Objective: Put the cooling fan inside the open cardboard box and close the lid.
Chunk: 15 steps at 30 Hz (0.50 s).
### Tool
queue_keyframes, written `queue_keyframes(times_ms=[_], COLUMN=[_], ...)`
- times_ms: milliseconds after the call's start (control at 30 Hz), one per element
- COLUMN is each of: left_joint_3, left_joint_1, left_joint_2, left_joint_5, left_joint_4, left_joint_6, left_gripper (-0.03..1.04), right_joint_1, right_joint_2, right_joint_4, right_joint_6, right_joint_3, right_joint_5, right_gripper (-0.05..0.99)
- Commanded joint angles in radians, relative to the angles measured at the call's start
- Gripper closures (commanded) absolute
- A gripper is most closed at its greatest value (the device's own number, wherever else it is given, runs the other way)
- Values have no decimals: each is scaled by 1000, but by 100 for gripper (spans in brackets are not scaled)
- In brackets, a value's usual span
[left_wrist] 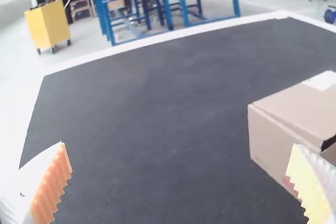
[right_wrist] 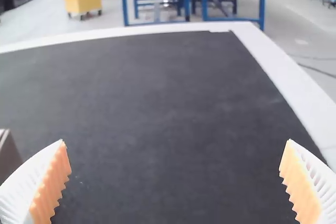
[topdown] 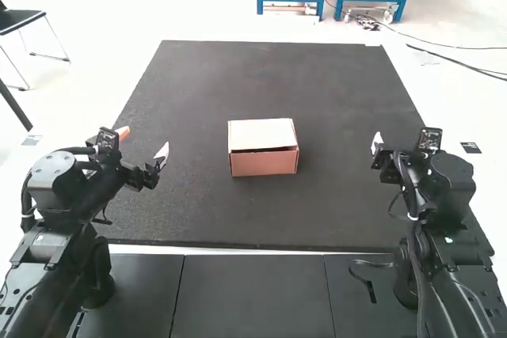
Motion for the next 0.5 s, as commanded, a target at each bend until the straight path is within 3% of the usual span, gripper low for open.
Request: queue_keyframes(times_ms=[0,467], left_joint_3=[-7,-6], left_joint_1=[23,35], left_joint_2=[-11,-11], left_joint_5=[-20,-19], left_joint_4=[1,8], left_joint_6=[-17,7], left_gripper=[4,4], right_joint_1=[-8,-8], right_joint_2=[-7,-7], right_joint_4=[3,2], right_joint_6=[-13,-15], right_joint_3=[-4,-3], right_joint_5=[18,18], right_gripper=[2,2])
